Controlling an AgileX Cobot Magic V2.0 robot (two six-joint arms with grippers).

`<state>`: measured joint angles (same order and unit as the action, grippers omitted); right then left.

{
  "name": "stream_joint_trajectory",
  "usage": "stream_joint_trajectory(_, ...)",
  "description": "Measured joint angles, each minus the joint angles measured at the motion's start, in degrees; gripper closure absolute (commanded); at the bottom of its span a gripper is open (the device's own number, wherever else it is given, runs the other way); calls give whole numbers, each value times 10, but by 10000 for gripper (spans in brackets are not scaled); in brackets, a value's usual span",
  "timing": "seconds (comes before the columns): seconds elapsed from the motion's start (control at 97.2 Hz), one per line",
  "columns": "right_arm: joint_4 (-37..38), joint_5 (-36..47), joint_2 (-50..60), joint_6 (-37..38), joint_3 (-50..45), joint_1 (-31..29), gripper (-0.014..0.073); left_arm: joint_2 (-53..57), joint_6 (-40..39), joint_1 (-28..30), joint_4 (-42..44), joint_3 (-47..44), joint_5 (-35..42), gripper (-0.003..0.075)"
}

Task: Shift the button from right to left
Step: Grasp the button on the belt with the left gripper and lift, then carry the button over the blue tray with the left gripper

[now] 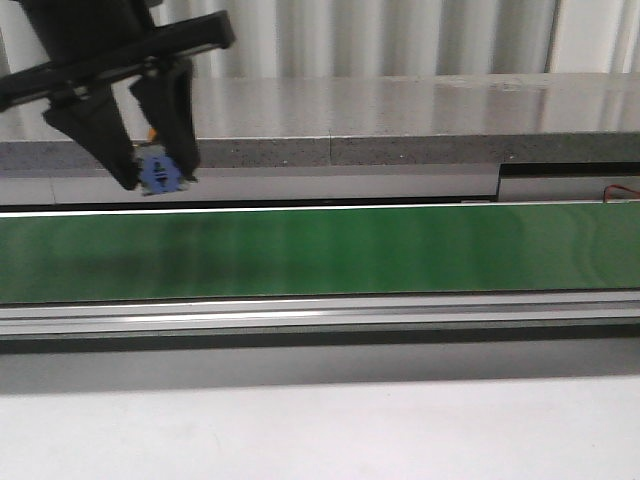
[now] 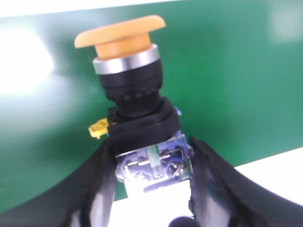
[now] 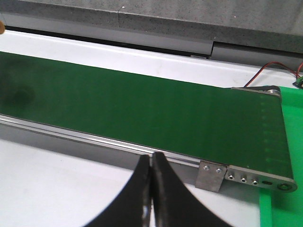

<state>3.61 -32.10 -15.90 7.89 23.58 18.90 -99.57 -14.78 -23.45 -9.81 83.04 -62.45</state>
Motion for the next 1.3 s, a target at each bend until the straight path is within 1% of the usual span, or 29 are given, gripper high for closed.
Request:
stream_joint_trajectory(0.01, 0, 0, 0, 0, 0, 0, 661, 7, 61, 72, 10, 0, -39, 552)
stream_joint_trajectory(0.021, 0, 0, 0, 0, 0, 0, 661, 7, 68, 78, 11, 0, -42, 552)
stream_joint_trajectory(0.144, 0, 0, 0, 0, 0, 0, 661, 7, 123, 133, 13, 0, -59, 552)
stream_joint_trajectory(0.267, 0, 0, 0, -1, 0, 0, 661, 7, 148, 193, 29, 0, -73, 552)
stream_joint_trajectory(0.381, 0, 0, 0, -1, 0, 0, 661, 7, 163, 239, 65, 0, -77, 552)
stream_joint_trajectory(0.555, 0, 0, 0, -1, 0, 0, 661, 7, 215, 306, 98, 0, -77, 552)
stream_joint_trajectory(0.771, 0, 0, 0, -1, 0, 0, 661, 7, 258, 370, 101, 0, -78, 552)
stream_joint_trajectory(0.987, 0, 0, 0, -1, 0, 0, 661, 7, 305, 418, 112, 0, -79, 552)
stream_joint_trajectory(1.131, 0, 0, 0, -1, 0, 0, 661, -7, 315, 448, 118, 0, -79, 552)
stream_joint_trajectory(1.296, 0, 0, 0, -1, 0, 0, 661, -48, 315, 461, 143, 0, -79, 552)
